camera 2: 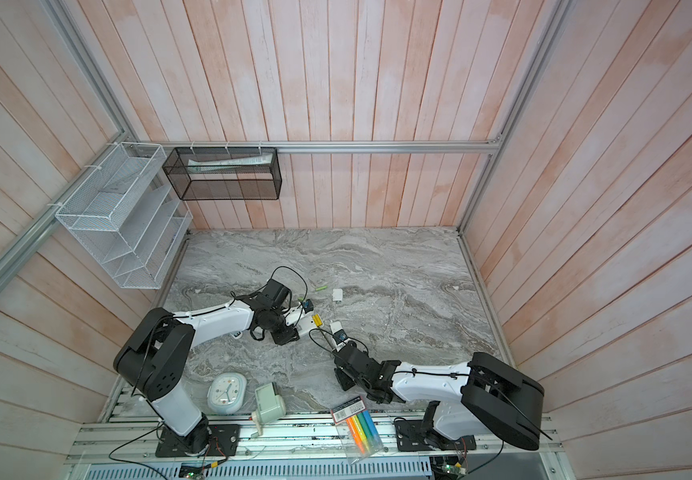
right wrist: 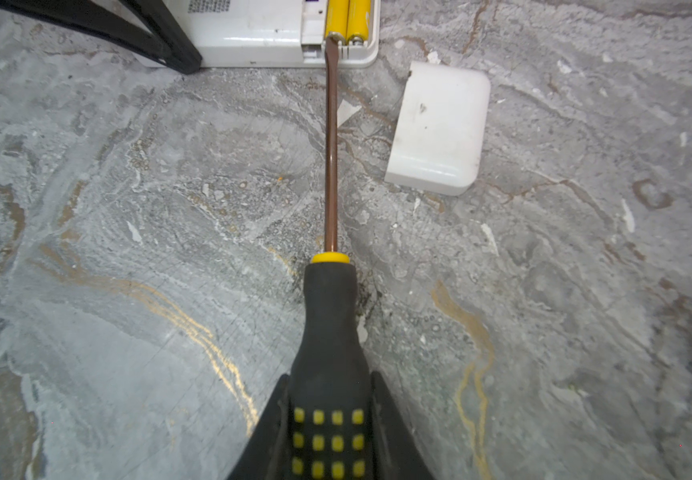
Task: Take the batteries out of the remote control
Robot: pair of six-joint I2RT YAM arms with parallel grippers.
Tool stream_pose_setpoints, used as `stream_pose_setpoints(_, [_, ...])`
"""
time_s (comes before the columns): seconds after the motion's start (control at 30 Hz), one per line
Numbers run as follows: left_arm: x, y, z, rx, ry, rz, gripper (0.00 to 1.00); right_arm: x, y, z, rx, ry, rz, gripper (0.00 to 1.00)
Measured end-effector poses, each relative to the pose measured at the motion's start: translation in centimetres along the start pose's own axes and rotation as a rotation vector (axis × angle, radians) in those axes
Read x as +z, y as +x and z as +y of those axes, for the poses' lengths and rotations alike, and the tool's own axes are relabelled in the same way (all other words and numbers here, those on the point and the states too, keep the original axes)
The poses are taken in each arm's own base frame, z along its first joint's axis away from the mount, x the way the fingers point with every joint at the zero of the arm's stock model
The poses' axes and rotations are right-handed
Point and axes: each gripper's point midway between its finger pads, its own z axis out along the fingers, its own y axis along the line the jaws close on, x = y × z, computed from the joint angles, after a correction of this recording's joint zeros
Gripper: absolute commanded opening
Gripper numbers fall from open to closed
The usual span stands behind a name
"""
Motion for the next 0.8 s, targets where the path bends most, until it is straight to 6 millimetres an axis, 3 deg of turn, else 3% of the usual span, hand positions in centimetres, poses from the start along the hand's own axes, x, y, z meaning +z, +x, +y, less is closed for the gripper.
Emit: stream_pose_setpoints(0.8, [-0.18, 0.36, 0.26, -0.018, 0.013, 0.001, 0.5, 0.63, -0.02, 0.18, 0.014, -0.021, -0.066, 0.0])
